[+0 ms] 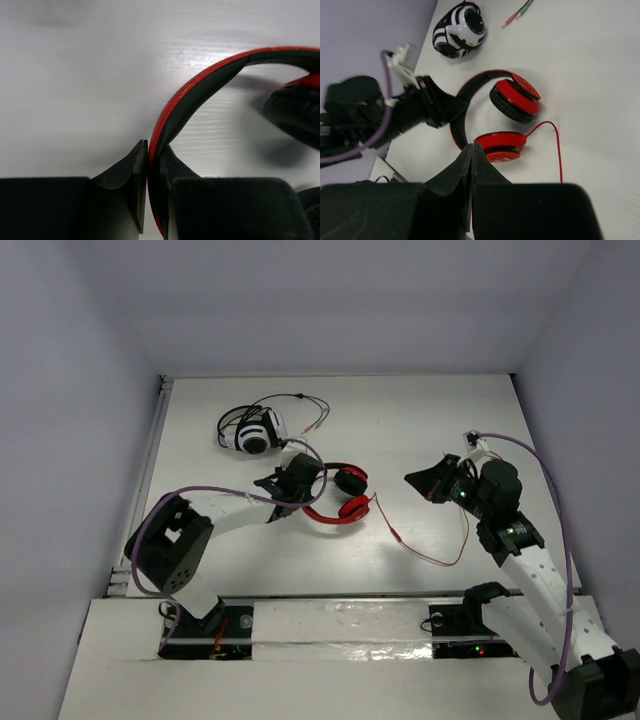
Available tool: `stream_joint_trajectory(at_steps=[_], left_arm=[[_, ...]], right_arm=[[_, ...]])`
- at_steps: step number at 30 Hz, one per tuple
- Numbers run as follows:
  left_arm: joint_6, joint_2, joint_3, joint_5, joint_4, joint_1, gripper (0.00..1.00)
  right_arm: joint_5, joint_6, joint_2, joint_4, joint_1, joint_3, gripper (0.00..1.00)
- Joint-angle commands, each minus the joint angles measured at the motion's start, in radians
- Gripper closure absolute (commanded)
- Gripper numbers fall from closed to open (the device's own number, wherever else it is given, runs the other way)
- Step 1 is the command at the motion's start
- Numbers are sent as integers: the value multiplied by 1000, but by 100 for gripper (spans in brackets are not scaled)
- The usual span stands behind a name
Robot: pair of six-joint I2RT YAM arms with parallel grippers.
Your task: Wrap the headphones
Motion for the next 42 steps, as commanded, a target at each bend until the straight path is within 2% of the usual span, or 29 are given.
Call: stream_joint_trajectory(at_steps=[1,6,9,10,12,13,16,20,23,28,30,34,42], left_arm=[[77,-153,134,12,-69,24,100],[137,-245,356,97,-267,47,100],[194,-280,503,158,-394,99,100],[211,-288,537,183,-421,117,100],[254,-296,644,258,-496,173,100],[267,-293,678,275,-522,186,100],[312,-262,819,345,-619,234,100],[334,-233,925,457,-675,260,100],[331,-219,973,531,-685,288,100],[329,-193,1088,609,-724,308,100],[327,-187,1114,626,-732,317,100],[321,-188,1135,649,-731,328,100],[283,-176,1214,756,-700,366,100]], right_arm=[[-43,12,38,148,26,-15,100],[-67,20,98,250,55,8,100],[-84,9,117,309,55,6,100],[-93,6,126,324,55,6,91],[-122,8,157,364,55,8,63],[-130,8,164,382,55,5,38],[-113,-24,180,401,55,6,19],[-90,-55,212,428,55,12,17],[-147,-69,275,428,64,35,17],[-5,-113,283,405,73,26,17],[-7,-115,292,408,73,34,17],[-75,-113,365,404,84,51,21],[-35,-84,424,479,119,0,29]])
